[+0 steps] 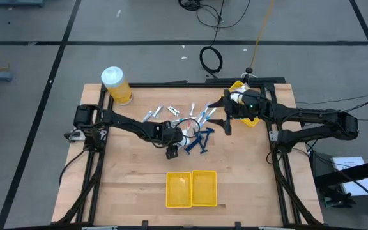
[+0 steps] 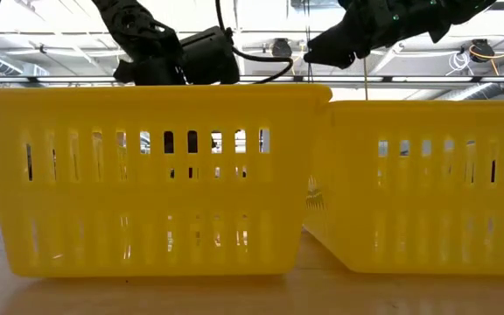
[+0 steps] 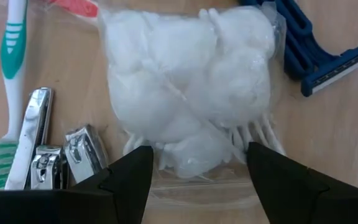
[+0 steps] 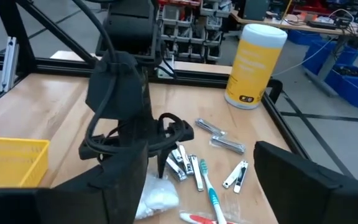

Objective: Pick & Place Travel size toiletries
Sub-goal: Put the white cotton pack into the top left yellow bin

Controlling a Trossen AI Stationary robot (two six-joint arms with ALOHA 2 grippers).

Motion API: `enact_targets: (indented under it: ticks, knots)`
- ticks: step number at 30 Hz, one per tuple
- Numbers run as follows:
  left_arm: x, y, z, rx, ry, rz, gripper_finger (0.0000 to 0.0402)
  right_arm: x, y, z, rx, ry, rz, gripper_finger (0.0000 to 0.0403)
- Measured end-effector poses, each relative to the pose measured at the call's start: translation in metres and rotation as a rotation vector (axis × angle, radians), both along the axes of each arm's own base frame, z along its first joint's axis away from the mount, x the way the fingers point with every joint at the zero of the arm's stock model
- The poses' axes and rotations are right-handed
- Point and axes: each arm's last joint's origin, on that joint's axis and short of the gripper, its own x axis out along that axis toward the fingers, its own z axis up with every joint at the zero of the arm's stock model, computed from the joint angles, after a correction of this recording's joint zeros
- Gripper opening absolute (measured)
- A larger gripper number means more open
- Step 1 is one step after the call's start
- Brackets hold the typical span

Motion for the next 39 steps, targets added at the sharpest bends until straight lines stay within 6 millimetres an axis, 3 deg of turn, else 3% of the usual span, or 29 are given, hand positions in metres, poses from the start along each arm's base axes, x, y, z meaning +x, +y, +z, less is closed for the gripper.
enact_targets:
  ticks: [6, 14, 16, 21, 26, 32, 36, 39]
  knots:
    - [-0.003, 0.0, 0.007, 0.009, -0.003, -0.015, 0.0198, 0.0, 0.0, -0.001, 0.004, 0.005, -0.002, 0.0264]
    - [-0.004, 0.001, 0.007, 0.011, 0.008, -0.015, 0.0033, -0.001, 0.0, -0.003, 0.012, 0.028, -0.003, 0.0258]
    - [-0.004, 0.003, 0.007, 0.013, 0.009, -0.024, 0.001, -0.001, 0.0, -0.003, 0.014, 0.033, -0.003, 0.0258]
    - [-0.003, 0.003, 0.011, -0.001, 0.004, -0.041, 0.0004, -0.001, 0.0, -0.005, 0.034, 0.046, -0.007, 0.0254]
    - [-0.001, -0.002, 0.04, 0.084, -0.072, -0.11, 0.0002, -0.002, 0.0, -0.007, 0.118, 0.064, -0.028, 0.0254]
    - [-0.002, -0.014, 0.084, 0.495, -0.173, -0.198, 0.0001, -0.005, 0.003, -0.03, 0.26, 0.044, -0.059, 0.0253]
    - [0.004, -0.016, 0.098, 0.752, -0.193, -0.2, 0.0001, -0.01, 0.007, -0.052, 0.365, -0.092, -0.063, 0.0254]
    - [0.009, -0.013, 0.103, 0.833, -0.217, -0.234, 0.0002, -0.017, 0.009, -0.066, 0.411, -0.221, -0.051, 0.0254]
